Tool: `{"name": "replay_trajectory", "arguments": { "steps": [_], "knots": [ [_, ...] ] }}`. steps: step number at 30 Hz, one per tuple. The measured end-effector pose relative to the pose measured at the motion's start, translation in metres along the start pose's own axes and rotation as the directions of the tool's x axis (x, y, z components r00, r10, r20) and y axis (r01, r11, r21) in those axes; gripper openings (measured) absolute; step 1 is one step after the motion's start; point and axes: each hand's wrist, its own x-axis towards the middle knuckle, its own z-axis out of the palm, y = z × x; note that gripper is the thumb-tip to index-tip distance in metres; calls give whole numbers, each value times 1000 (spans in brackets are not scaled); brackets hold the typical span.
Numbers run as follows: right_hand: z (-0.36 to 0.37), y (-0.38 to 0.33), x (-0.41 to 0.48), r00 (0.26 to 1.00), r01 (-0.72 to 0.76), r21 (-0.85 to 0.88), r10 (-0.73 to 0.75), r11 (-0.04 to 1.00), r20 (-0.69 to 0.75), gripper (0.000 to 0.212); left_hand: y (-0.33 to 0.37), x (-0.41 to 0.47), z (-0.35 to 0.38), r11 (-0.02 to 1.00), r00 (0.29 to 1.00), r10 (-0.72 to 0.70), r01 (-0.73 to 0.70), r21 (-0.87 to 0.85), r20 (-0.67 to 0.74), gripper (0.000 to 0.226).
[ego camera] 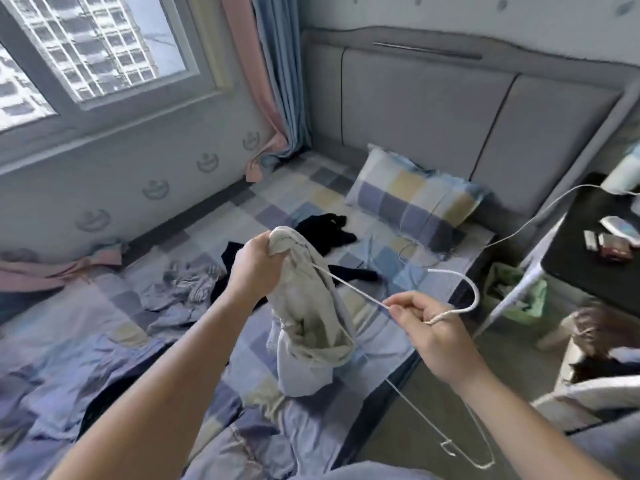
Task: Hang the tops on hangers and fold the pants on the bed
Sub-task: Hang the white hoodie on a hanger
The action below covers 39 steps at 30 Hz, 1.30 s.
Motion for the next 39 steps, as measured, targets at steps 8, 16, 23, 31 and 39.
{"name": "replay_trajectory", "arguments": {
  "steps": [8,16,23,31,39],
  "knots": [
    [-14,31,-34,988,-137,27,134,990,76,18,-11,-19,32,956,987,121,-88,280,-102,6],
    [4,34,-29,988,-145,-28,146,989,42,19,15,-30,26,986,993,115,-115,124,8,20],
    [36,25,7,986,-148,-30,150,989,68,17,65,-56,23,947,950,156,-65,-316,271,17],
    [43,19,11,985,-144,310,106,940,136,37,70,-68,19,920,842,83,141,-365,534,16],
    [7,12,13,979,-117,382,41,917,202,23,54,-55,-8,693,770,534,-635,340,350,44]
  ]
}}
